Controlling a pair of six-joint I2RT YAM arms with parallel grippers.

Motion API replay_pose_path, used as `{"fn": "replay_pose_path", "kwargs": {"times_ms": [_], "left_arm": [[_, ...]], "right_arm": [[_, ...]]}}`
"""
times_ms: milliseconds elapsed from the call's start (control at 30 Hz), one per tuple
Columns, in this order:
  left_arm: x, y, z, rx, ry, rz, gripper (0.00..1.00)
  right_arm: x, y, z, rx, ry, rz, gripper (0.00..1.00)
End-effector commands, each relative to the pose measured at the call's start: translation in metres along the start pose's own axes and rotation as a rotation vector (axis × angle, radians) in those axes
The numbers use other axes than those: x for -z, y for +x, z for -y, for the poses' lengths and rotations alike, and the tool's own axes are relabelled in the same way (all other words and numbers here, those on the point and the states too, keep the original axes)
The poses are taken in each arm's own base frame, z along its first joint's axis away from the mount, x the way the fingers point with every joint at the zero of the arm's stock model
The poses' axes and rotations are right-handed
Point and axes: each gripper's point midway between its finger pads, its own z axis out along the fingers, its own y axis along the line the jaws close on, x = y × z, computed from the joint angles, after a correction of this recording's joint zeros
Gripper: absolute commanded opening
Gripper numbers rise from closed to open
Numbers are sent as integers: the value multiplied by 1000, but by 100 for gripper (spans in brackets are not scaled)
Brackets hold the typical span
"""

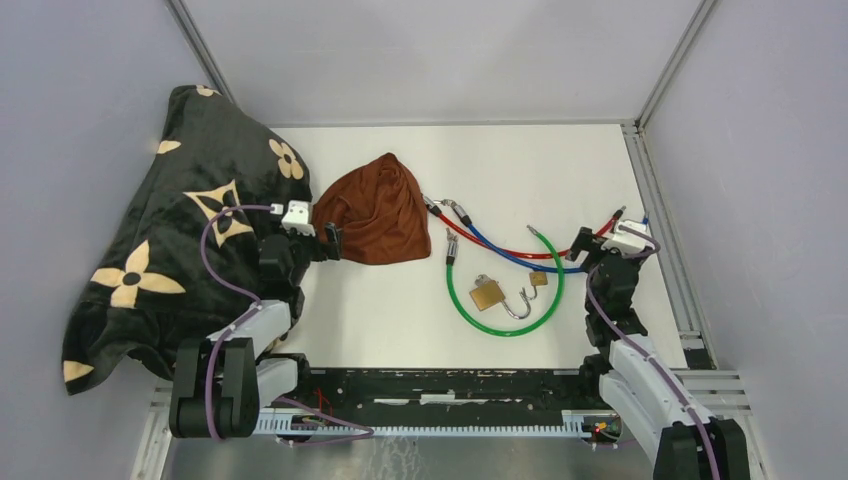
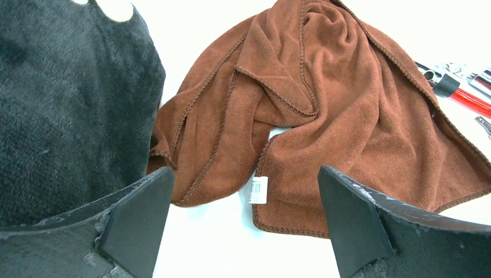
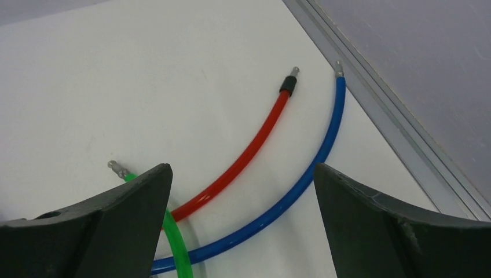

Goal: Lock with the key
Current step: Pick up the lock from the center of the board.

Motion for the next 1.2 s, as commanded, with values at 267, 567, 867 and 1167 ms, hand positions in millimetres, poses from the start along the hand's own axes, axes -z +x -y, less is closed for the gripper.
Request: {"fn": "replay_pose_path", "kwargs": {"times_ms": [267, 567, 867, 1167], "left_arm": [[6, -38, 17, -197, 160, -70, 100], [20, -47, 45, -162, 321, -134, 97], [24, -48, 52, -155, 361, -148, 93], [26, -44, 53, -163, 372, -177, 91]], "right_arm": [[73, -70, -172, 146, -964, -123, 98], [107, 67, -174, 695, -789, -716, 98], [135, 110, -198, 675, -898, -838, 98], [126, 145, -192, 750, -812, -917, 88]]}}
